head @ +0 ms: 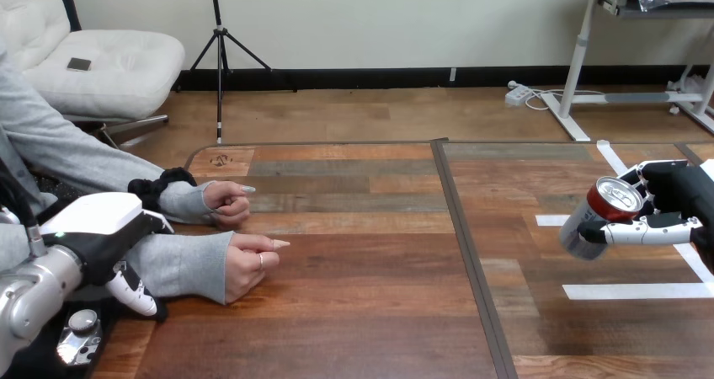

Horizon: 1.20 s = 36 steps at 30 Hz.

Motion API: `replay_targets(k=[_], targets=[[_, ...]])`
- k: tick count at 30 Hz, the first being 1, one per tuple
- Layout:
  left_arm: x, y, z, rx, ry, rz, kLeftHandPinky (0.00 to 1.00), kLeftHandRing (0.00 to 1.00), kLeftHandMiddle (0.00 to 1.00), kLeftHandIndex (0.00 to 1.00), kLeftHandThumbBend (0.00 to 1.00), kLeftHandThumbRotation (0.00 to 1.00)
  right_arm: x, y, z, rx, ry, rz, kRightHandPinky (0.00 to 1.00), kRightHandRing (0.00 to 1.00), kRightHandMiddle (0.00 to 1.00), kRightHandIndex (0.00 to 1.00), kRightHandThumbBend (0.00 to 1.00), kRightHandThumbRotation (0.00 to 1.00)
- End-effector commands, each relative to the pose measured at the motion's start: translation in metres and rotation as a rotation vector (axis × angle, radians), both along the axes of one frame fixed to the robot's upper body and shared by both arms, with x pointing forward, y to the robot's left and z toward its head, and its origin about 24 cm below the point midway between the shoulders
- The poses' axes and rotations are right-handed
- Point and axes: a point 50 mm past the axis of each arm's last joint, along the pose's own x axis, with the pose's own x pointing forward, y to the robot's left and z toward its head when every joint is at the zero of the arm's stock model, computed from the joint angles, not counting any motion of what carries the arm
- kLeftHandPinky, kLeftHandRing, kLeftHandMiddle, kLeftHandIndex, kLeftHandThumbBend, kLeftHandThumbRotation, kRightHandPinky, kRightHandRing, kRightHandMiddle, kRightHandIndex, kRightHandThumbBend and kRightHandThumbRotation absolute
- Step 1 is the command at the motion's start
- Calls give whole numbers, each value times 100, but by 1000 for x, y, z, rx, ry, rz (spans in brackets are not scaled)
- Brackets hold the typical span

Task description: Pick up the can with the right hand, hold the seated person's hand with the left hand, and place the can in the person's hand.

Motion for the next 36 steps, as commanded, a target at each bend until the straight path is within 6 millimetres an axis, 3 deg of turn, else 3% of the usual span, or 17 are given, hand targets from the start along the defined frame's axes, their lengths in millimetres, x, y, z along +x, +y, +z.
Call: replay_targets(k=[1,20,36], targets=[[6,4,7,16,7,24,53,62,68,67,95,0,17,9,29,19,-152,13,27,32,39,42,84,0],[6,4,8,3,-8,1,39,46,54,55,80,0,17,9,28,26,-156,24,24,30,39,41,83,0],[3,3,9,-49,-70,-36,33,39,47,49,79,0,17,10,28,8,-150,22,25,30,37,41,85,0]])
